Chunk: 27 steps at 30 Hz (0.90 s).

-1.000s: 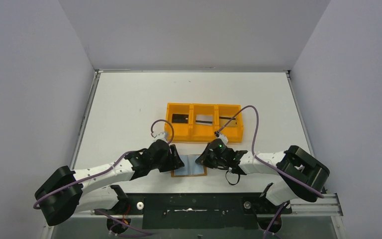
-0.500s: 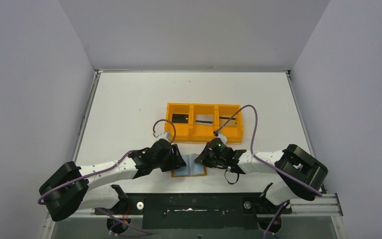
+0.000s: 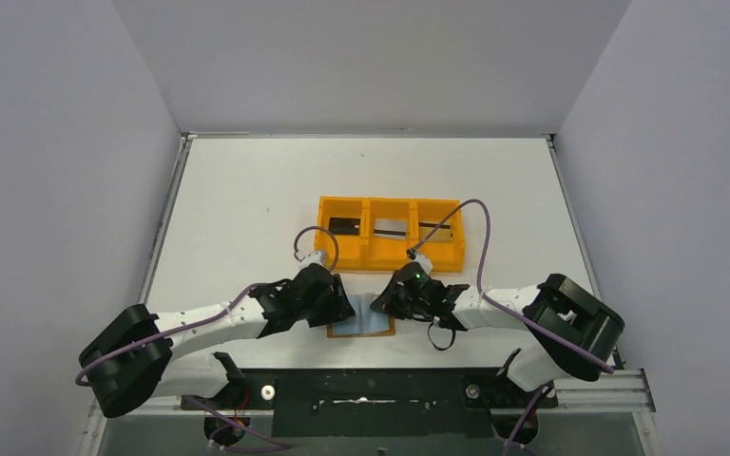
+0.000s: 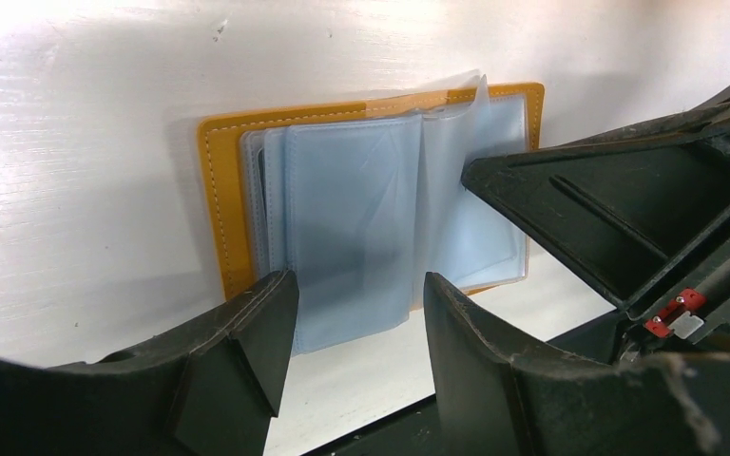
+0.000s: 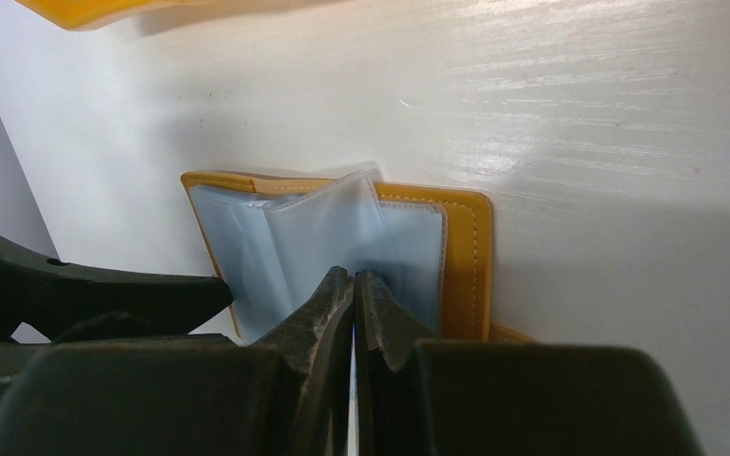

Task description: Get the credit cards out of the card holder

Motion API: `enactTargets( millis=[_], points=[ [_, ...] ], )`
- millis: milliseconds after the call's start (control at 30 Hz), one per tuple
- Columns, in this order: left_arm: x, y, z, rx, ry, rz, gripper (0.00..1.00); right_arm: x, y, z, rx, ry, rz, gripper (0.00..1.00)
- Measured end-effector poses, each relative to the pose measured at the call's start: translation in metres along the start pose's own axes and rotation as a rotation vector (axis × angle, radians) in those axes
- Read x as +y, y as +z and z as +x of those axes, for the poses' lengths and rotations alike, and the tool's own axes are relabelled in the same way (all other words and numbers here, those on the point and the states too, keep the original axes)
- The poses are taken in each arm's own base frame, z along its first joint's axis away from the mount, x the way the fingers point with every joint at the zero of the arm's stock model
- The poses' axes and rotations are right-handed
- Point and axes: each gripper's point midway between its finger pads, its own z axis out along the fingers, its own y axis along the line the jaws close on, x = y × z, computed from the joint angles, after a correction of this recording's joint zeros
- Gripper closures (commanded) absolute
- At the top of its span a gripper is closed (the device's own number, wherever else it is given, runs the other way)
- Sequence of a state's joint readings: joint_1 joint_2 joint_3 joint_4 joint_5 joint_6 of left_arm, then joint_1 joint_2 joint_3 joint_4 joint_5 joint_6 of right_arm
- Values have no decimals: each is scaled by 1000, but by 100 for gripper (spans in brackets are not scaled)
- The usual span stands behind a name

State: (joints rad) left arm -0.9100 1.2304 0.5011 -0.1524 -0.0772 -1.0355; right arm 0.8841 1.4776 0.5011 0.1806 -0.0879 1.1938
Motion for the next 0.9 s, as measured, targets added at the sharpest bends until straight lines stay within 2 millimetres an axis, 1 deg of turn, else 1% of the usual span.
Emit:
enactTargets(
  millis=[167,500,733,900],
  points=[
    [1,0,-1,-1,13,-38,49,0,0,0,1,0,0,100],
    [3,1,-2,-9,19,-58,49,0,0,0,2,0,-2,100],
    [16,2,0,-7,29,-122,50,0,0,0,2,-1,-2,100],
    [12,5,1,-2,38,-105,51,0,0,0,2,-1,-2,100]
  ],
)
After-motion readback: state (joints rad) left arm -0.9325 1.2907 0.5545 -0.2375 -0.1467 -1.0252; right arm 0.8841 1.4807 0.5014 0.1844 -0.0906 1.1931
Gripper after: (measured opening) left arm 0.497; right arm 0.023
